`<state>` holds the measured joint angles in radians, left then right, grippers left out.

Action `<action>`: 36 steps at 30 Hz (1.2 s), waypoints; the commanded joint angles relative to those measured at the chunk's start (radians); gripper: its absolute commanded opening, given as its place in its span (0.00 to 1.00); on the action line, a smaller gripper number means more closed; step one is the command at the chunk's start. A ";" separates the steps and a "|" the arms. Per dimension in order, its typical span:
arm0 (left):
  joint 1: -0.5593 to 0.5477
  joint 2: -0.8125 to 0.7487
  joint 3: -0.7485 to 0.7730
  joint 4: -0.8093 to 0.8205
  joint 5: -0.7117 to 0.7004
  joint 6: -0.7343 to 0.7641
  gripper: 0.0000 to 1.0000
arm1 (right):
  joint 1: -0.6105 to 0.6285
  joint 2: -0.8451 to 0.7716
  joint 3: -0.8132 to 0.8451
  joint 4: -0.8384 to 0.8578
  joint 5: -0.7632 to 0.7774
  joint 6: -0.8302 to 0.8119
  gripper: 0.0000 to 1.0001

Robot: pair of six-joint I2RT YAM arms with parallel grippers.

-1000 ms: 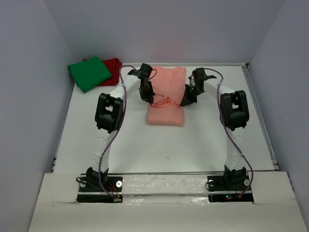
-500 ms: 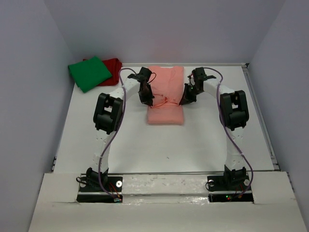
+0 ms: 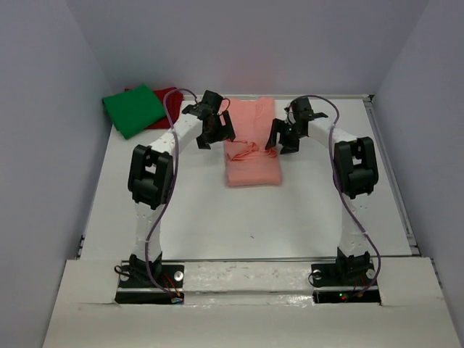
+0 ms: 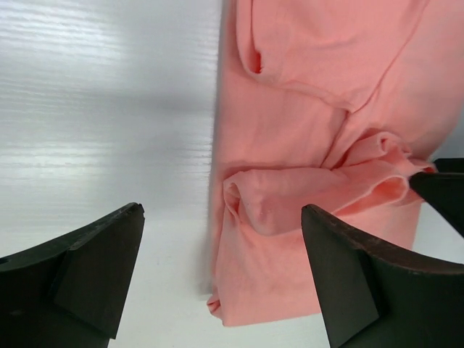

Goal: Fold and stack the t-shirts
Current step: Fold the folded rectangular tshirt in 1/3 of the way

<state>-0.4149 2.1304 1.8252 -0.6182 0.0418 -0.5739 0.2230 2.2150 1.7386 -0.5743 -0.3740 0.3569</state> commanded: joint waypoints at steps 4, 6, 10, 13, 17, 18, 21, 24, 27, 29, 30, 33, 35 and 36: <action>0.007 -0.155 0.068 0.017 -0.106 0.014 0.99 | -0.008 -0.147 -0.037 0.077 0.015 -0.003 0.77; 0.007 -0.162 0.088 0.000 -0.077 0.026 0.99 | -0.008 -0.167 -0.037 0.079 0.006 0.008 0.77; 0.005 -0.204 0.050 0.032 0.079 0.045 0.99 | -0.008 -0.216 -0.050 0.077 -0.014 0.019 0.76; -0.002 -0.236 -0.045 0.075 0.174 0.045 0.97 | -0.008 -0.251 -0.062 0.067 -0.042 0.033 0.75; -0.009 -0.270 -0.229 0.165 0.276 0.026 0.64 | -0.008 -0.287 -0.114 0.065 -0.089 0.088 0.60; -0.009 -0.286 -0.263 0.228 0.335 0.019 0.14 | -0.008 -0.288 -0.125 0.067 -0.118 0.100 0.17; -0.007 -0.325 -0.418 0.410 0.479 -0.071 0.00 | -0.008 -0.282 -0.172 0.097 -0.195 0.155 0.00; -0.012 -0.366 -0.572 0.613 0.573 -0.188 0.00 | -0.008 -0.285 -0.243 0.170 -0.253 0.215 0.00; -0.012 -0.380 -0.658 0.754 0.604 -0.245 0.00 | -0.008 -0.287 -0.272 0.209 -0.284 0.247 0.00; -0.012 -0.377 -0.694 0.837 0.622 -0.289 0.00 | -0.008 -0.276 -0.292 0.244 -0.318 0.264 0.00; -0.012 -0.375 -0.707 0.869 0.630 -0.306 0.00 | -0.008 -0.273 -0.297 0.252 -0.327 0.269 0.00; -0.013 -0.369 -0.733 0.960 0.642 -0.369 0.00 | -0.008 -0.253 -0.312 0.268 -0.365 0.286 0.00; -0.021 -0.360 -0.718 0.963 0.633 -0.371 0.00 | -0.008 -0.244 -0.327 0.283 -0.393 0.297 0.00; -0.024 -0.351 -0.712 0.965 0.630 -0.374 0.00 | -0.008 -0.239 -0.333 0.293 -0.399 0.304 0.00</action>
<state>-0.4255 1.8294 1.1057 0.2092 0.6247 -0.8860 0.2211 1.9575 1.4227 -0.3645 -0.6979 0.6231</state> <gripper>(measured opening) 0.011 0.011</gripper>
